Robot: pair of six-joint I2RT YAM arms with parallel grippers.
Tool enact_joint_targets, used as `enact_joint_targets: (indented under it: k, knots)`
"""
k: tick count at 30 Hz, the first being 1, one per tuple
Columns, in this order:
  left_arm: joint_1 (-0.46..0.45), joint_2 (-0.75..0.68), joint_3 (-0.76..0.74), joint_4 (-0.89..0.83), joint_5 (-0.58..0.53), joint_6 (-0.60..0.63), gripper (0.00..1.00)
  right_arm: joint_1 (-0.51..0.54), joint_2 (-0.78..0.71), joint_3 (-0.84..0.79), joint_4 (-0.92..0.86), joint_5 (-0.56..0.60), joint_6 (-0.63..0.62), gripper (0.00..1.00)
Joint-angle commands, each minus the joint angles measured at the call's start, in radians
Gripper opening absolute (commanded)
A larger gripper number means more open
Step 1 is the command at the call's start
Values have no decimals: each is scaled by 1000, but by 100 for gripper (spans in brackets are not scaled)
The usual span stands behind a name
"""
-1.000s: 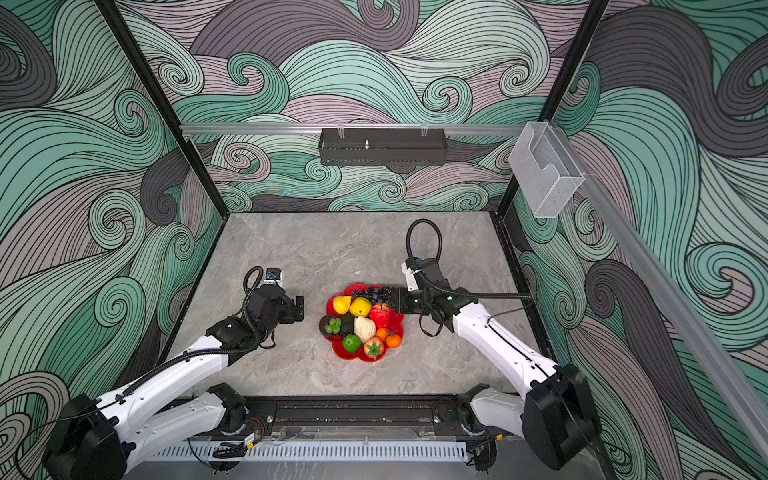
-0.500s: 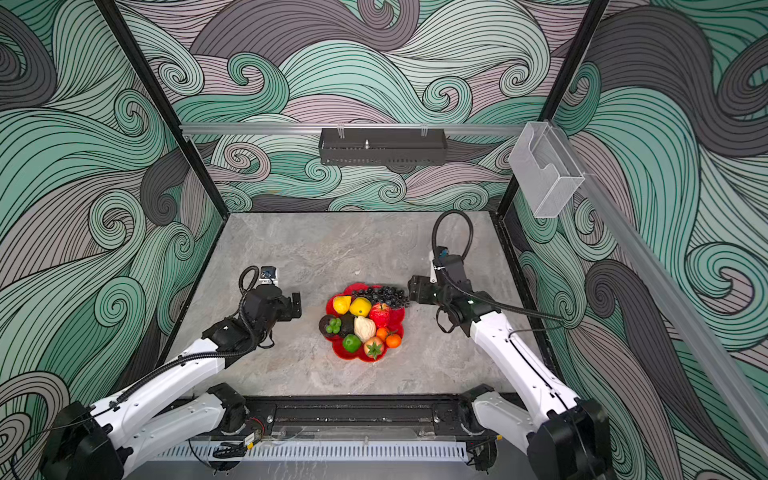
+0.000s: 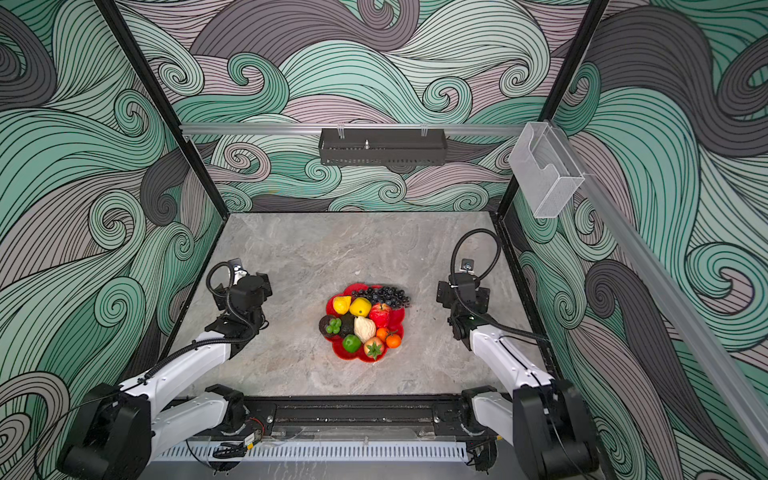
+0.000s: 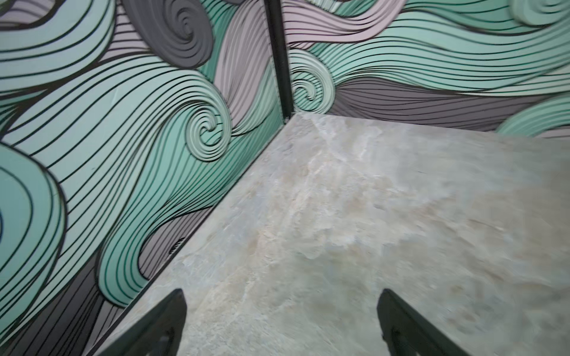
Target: Place and organize the fake fruits in the fruit bowl
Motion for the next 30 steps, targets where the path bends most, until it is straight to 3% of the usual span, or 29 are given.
enact_joint_targets:
  k: [1, 3, 4, 6, 10, 11, 12, 13, 15, 17, 20, 30]
  knots:
    - [81, 94, -14, 150, 133, 16, 99, -8, 77, -32, 284, 37, -93, 100]
    - [128, 183, -9, 205, 232, 63, 99, -13, 137, -34, 347, 26, -113, 100]
    - [141, 222, 9, 214, 219, 64, 99, -16, 160, -36, 390, 10, -134, 100]
    - [182, 229, 48, 152, 323, 47, 99, -22, 183, -45, 467, -46, -179, 100]
    - [294, 306, -40, 429, 491, 19, 99, -86, 257, -114, 704, -181, -152, 100]
    - [303, 358, -69, 541, 557, 53, 99, -99, 305, -128, 767, -220, -147, 100]
    - [303, 375, -68, 539, 620, 92, 99, -102, 353, -128, 808, -241, -157, 100]
    - [303, 397, -28, 468, 628, 79, 99, -101, 388, -123, 864, -241, -167, 100]
    - [286, 412, 10, 413, 642, 110, 99, -109, 338, -80, 690, -225, -132, 100]
    - [286, 411, 4, 426, 646, 111, 99, -124, 370, -98, 783, -238, -129, 100]
    - [285, 409, 4, 425, 644, 110, 99, -123, 347, -83, 713, -237, -126, 100]
    - [286, 407, 3, 424, 644, 110, 99, -124, 356, -78, 714, -237, -125, 100]
